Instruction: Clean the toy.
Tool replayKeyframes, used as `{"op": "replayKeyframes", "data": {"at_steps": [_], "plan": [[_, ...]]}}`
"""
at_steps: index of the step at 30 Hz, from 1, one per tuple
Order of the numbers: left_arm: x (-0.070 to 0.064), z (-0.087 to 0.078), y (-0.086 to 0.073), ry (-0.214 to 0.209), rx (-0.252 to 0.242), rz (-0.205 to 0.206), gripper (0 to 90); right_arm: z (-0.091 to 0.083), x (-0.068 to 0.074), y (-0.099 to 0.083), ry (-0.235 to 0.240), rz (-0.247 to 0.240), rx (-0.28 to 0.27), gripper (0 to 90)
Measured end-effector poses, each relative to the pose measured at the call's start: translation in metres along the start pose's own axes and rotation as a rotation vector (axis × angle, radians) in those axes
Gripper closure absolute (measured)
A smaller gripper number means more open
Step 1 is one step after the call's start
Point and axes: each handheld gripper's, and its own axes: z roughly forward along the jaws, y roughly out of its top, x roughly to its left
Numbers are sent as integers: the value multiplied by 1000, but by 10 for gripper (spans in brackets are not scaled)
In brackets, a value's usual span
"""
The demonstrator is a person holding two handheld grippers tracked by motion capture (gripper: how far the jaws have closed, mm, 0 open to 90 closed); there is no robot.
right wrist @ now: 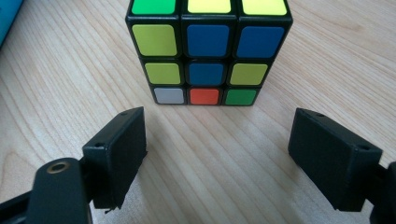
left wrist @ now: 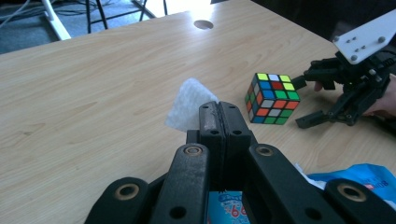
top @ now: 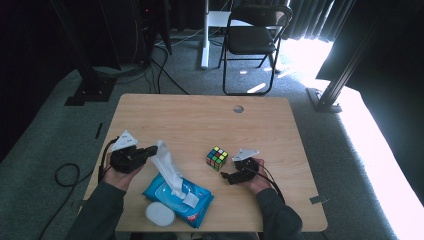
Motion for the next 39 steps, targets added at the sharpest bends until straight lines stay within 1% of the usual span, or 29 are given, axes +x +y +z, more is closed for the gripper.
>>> {"op": "replayKeyframes", "data": {"at_steps": [8,14,20,25,29,31,33,39], "plan": [[5,-8,-1,16,-18,-15,897,0,0,0,0,0,0,190],[8,-14,0,39,-38,-15,897,0,0,0,0,0,0,190],[12,-17,-2,46,-44,-29,897,0,0,0,0,0,0,190],[13,-19,-1,52,-47,-28,897,0,0,0,0,1,0,190],[17,-26,-2,57,-68,-47,897,0,0,0,0,0,0,190],[18,-28,-2,54,-74,-54,897,0,0,0,0,0,0,190],[18,-29,-2,50,-73,-51,897,0,0,0,0,0,0,190],[11,-21,-3,25,-48,-33,895,0,0,0,0,0,0,190]]}}
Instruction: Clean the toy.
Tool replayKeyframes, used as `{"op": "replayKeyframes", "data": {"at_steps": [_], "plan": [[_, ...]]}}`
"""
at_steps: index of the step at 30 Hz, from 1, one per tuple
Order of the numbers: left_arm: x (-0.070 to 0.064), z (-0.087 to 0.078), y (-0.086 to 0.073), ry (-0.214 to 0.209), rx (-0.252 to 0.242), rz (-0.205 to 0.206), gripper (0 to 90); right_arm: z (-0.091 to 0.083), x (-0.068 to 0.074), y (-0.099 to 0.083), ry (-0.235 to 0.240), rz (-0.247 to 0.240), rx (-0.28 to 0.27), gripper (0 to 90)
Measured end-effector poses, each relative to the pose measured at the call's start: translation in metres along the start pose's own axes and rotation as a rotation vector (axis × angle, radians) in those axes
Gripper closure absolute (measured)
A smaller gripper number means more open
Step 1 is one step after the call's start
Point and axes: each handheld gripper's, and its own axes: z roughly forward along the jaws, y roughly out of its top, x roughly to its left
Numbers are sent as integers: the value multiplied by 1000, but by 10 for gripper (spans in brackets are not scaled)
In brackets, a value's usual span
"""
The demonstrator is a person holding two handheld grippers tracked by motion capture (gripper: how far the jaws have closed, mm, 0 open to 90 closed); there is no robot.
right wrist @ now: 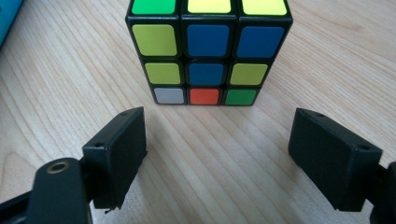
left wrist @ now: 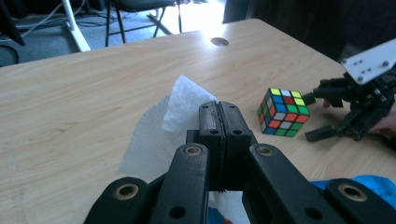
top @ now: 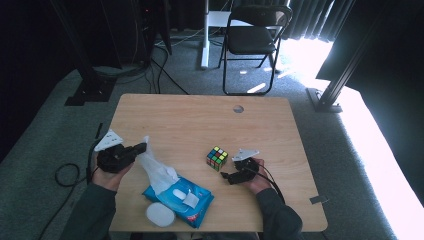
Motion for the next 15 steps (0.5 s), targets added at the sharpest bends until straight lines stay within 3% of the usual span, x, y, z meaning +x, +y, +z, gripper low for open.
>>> {"op": "replayKeyframes", "data": {"at_steps": [8,15], "plan": [[-11,11,-8,-35,50,18,894,0,0,0,0,0,0,190],[-22,29,-25,-77,130,24,892,0,0,0,0,0,0,190]]}}
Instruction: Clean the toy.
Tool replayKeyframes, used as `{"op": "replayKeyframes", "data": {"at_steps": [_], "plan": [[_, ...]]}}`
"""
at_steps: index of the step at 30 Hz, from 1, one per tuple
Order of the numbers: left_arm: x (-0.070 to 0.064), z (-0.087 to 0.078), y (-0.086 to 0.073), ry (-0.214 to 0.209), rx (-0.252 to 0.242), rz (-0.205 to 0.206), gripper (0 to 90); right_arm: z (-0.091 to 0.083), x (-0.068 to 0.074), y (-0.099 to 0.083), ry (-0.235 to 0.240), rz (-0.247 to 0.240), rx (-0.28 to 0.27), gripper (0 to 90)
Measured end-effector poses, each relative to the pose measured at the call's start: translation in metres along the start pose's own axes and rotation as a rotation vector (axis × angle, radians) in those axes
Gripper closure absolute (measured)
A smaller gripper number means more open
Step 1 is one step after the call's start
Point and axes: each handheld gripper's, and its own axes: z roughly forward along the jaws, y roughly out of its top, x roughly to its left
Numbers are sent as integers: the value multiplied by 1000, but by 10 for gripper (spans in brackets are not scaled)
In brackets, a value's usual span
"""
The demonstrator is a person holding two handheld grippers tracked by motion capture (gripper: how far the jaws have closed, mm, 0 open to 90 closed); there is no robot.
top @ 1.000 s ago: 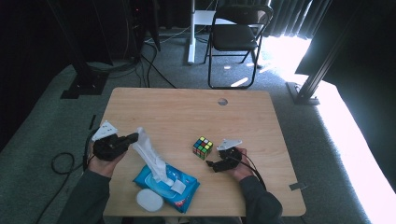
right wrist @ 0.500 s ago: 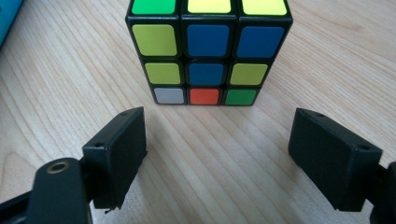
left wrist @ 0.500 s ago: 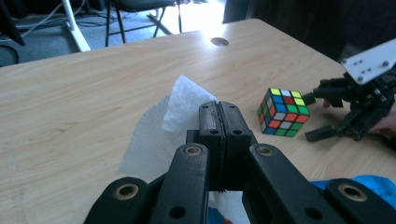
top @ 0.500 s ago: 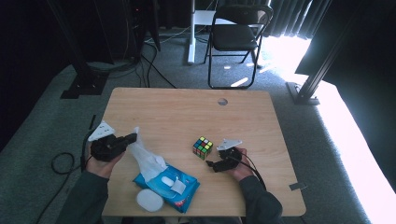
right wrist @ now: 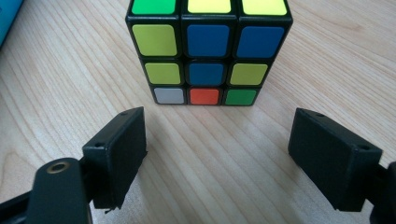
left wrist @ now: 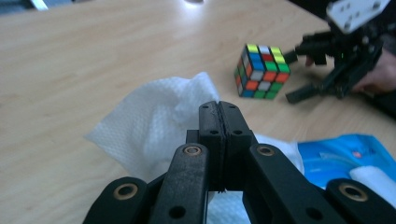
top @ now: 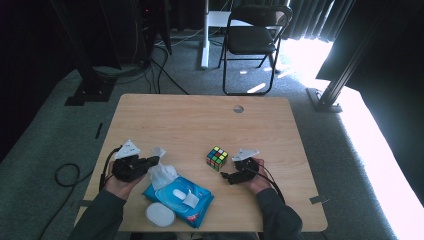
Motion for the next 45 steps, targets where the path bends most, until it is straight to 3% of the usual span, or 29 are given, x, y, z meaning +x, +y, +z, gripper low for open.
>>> {"op": "replayKeyframes", "data": {"at_steps": [7,14,20,23,26,31,37,45], "plan": [[-7,15,-6,-45,46,8,859,0,0,0,0,0,0,190],[-9,31,-11,-117,80,-11,572,0,0,0,1,0,0,190],[-8,41,-16,-87,114,-14,468,0,0,0,1,2,1,190],[-8,42,-17,-74,126,-19,493,0,0,0,1,1,1,190],[-5,43,-18,-57,133,-27,572,0,0,0,1,0,0,190],[-8,43,-19,-8,139,7,668,0,0,0,1,0,0,190],[-6,43,-20,30,136,18,820,0,0,0,0,0,0,190],[-4,42,-19,40,128,10,860,0,0,0,1,-1,-1,193]]}}
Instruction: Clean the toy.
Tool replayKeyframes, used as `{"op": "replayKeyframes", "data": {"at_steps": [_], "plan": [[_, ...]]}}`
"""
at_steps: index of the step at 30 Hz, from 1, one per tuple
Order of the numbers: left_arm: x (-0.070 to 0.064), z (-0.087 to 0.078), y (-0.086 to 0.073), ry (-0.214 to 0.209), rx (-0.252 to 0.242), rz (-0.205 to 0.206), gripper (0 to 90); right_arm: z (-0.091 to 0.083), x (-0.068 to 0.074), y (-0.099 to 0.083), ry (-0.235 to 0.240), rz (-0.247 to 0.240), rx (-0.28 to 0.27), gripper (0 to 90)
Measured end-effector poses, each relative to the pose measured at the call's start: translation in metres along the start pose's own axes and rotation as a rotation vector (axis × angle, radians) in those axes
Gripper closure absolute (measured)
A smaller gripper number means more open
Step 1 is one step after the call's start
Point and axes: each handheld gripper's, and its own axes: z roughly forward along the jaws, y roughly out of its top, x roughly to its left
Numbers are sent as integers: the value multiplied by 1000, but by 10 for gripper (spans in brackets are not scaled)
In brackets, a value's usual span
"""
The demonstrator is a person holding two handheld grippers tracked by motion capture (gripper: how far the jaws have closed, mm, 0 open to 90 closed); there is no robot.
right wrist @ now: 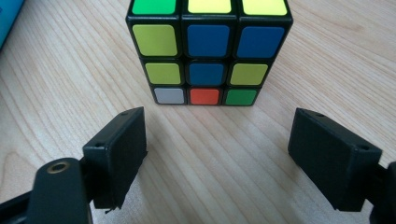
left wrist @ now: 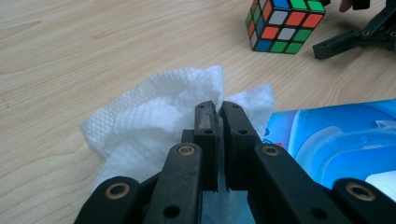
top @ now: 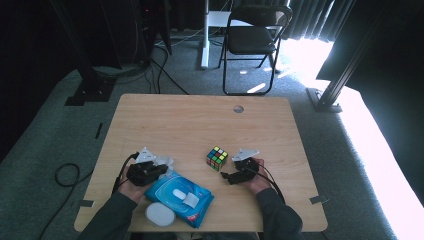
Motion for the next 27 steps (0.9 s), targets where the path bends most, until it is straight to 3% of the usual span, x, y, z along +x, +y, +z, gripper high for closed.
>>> {"op": "replayKeyframes", "data": {"at_steps": [12,18,22,27], "plan": [[5,-5,1,25,-16,-15,860,0,-2,1,6,25,-9,172],[6,-6,2,28,-20,-18,860,-1,1,11,6,36,-61,128],[9,-8,5,32,-30,-21,860,4,6,20,9,21,-77,119],[13,-11,6,35,-40,-30,860,13,7,23,7,7,-58,152]]}}
